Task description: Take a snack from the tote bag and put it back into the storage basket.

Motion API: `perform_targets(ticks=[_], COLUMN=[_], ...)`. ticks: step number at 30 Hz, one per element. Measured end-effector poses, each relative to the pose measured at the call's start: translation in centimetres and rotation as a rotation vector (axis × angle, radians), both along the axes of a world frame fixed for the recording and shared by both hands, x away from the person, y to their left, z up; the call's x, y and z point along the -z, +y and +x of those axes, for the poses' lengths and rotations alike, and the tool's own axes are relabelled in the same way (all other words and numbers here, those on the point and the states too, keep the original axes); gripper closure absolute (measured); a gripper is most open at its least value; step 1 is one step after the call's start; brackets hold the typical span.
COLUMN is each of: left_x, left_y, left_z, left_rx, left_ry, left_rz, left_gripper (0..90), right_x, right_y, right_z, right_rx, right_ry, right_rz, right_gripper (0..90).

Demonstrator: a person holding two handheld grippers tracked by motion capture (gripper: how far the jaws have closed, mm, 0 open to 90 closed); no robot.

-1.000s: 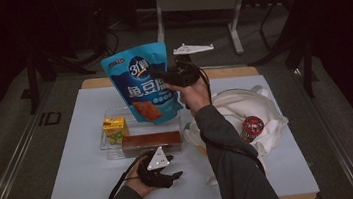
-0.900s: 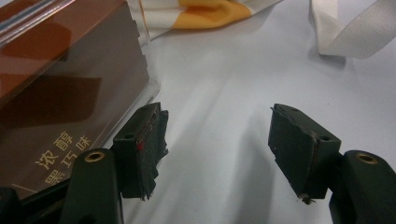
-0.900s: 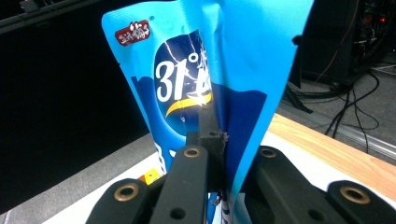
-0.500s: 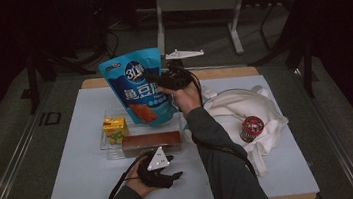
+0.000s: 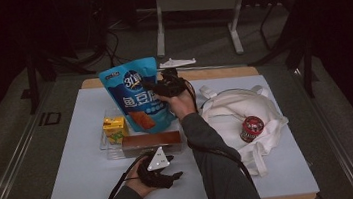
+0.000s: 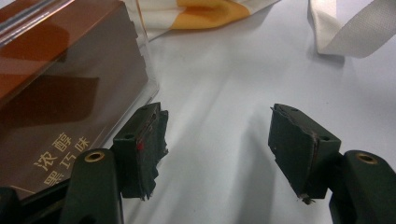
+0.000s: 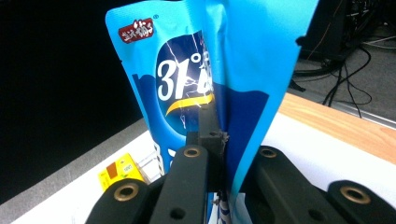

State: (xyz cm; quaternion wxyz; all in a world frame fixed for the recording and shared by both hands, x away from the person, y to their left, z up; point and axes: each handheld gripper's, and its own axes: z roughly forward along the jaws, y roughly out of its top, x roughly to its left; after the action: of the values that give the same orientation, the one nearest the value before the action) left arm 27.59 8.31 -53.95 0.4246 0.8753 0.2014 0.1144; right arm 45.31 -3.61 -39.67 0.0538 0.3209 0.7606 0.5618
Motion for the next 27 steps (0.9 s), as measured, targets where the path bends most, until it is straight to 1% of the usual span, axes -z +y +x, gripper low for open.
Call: perform_targets(ticks=[3,6,9,11,14,15,16,17,19,21,24,27], left_x=[0.0,0.0,0.0,0.0,0.0,0.0,0.0,0.0,0.0,0.0,0.0,0.0], left_y=[0.0,0.0,0.0,0.0,-0.1,-0.1,-0.1,0.0,-0.1,0.0,-0.1,-0.1], left_z=[0.0,0.0,0.0,0.0,0.0,0.0,0.0,0.0,0.0,0.0,0.0,0.0], left_rx=[-0.002,-0.002,-0.003,-0.004,-0.006,-0.006,-0.006,-0.006,-0.006,-0.005,-0.005,-0.006], left_ry=[0.001,0.0,0.0,0.0,-0.001,-0.001,-0.001,0.001,0.0,-0.001,-0.003,-0.002], left_rz=[-0.004,-0.001,-0.001,-0.002,-0.001,-0.001,-0.001,-0.001,0.0,0.001,0.003,0.003], left_gripper=[35.7,35.7,35.7,35.7,35.7,35.7,35.7,35.7,35.7,35.7,35.7,35.6], right_x=[0.4,0.7,0.7,0.6,0.5,0.5,0.5,0.6,0.7,0.8,1.1,1.3], right_y=[-0.2,-0.6,-1.0,-1.3,-1.7,-1.7,-1.8,-2.1,-2.4,-2.8,-3.2,-3.3], right_z=[-0.1,-0.2,-0.4,-0.8,-1.2,-1.2,-1.4,-1.8,-2.3,-2.5,-2.9,-3.4], right_rx=[0.005,-0.002,-0.025,-0.03,-0.027,-0.027,-0.02,0.003,0.023,0.032,0.05,0.046], right_ry=[0.002,-0.011,-0.02,-0.043,-0.066,-0.066,-0.075,-0.087,-0.105,-0.103,-0.119,-0.119], right_rz=[0.018,0.007,-0.024,-0.076,-0.119,-0.119,-0.134,-0.162,-0.191,-0.193,-0.203,-0.2], right_gripper=[88.6,88.4,88.2,88.1,88.1,88.1,88.1,88.1,88.1,88.2,88.2,88.2])
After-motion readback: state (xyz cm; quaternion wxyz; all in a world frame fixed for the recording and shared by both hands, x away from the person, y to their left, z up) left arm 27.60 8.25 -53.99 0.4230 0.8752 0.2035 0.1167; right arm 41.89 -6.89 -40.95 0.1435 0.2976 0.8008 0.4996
